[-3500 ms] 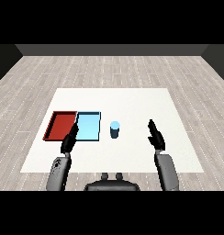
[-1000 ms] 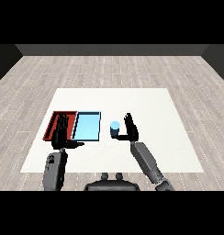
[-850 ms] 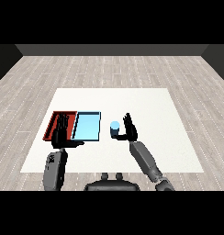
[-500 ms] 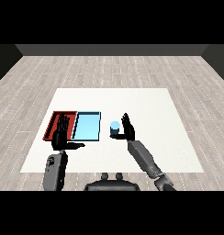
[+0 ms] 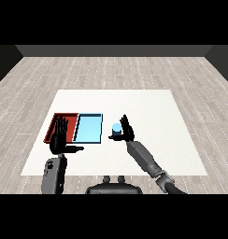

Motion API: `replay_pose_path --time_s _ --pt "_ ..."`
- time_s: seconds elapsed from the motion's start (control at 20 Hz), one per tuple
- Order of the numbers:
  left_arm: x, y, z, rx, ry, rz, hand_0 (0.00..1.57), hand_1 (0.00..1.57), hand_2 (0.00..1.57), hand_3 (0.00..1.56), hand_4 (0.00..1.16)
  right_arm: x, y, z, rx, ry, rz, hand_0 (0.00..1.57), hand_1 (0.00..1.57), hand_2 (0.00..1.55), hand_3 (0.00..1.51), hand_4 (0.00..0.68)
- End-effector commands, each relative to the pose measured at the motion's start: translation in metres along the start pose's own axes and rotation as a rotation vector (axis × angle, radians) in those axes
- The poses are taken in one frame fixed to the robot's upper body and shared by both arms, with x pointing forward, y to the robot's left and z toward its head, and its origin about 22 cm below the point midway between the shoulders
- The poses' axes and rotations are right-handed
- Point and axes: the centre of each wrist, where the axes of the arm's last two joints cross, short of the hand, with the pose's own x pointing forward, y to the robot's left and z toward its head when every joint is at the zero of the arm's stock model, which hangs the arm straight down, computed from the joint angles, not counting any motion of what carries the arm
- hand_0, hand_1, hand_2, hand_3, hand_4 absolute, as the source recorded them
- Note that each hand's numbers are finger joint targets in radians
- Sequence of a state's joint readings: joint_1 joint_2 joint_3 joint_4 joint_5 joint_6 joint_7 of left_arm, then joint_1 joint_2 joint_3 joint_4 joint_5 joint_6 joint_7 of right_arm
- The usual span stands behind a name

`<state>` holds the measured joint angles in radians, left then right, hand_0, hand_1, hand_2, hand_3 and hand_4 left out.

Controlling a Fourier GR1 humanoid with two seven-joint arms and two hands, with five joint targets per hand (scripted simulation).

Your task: Pick the blue can and put it in the blue box

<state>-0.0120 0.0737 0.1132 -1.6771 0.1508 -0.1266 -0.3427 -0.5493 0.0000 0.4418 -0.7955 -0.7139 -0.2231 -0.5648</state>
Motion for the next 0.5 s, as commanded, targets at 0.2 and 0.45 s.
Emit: replay_pose_path --time_s 0.2,0.45 --pt "0.0 0.005 -0.009 0.002 -0.004 0.0 0.0 0.0 0.0 0.0 0.0 -0.008 -0.006 -0.008 -0.002 0.016 0.011 0.0 0.0 0.0 0.0 0.0" --pt "0.008 0.001 0.002 0.0 0.007 0.014 0.0 0.0 0.0 0.0 0.0 -0.003 0.003 -0.024 0.006 0.041 -0.008 0.0 0.0 0.0 0.0 0.0"
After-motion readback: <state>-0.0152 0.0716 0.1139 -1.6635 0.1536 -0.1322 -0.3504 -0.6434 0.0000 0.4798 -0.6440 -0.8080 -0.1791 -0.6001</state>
